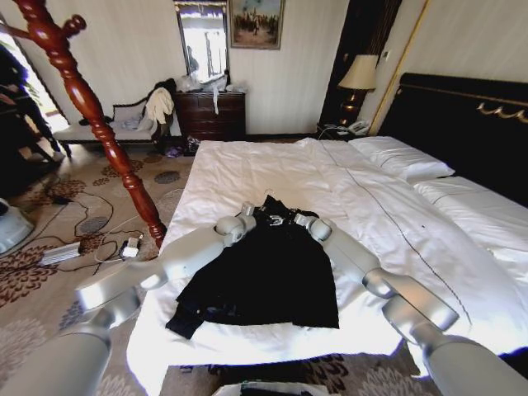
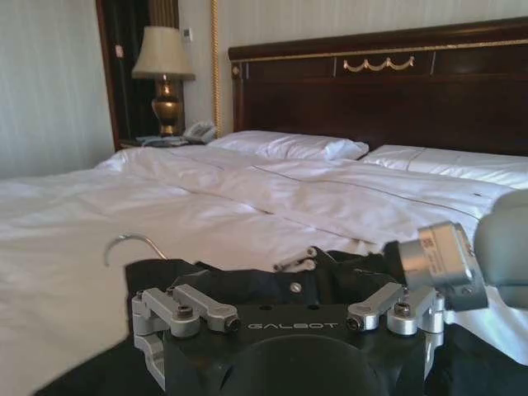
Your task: Pick up the clothes from the bed and hang them on the clothes hanger.
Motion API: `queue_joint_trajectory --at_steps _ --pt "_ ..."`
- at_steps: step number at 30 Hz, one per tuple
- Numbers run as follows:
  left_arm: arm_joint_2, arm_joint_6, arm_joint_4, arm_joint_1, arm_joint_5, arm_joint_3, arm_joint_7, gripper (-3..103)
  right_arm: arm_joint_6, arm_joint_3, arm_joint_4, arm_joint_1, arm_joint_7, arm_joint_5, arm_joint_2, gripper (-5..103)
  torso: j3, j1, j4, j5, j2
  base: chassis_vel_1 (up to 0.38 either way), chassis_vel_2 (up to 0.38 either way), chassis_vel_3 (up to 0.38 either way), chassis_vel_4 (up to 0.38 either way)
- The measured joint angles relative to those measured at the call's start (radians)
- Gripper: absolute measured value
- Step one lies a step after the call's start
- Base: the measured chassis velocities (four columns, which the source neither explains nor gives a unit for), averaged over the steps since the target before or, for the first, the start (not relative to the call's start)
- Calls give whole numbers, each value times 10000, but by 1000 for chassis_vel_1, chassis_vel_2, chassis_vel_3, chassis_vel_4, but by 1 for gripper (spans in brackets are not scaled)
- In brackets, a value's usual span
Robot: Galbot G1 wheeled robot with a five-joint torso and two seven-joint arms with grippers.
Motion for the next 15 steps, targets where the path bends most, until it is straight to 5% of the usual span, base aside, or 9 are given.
queue_joint_trajectory --at_steps 15 --pt "1284 115 -550 550 -593 -1292 -26 100 109 575 552 -579 542 -470 -247 22 -1 0 -3 0 0 0 0 0 0"
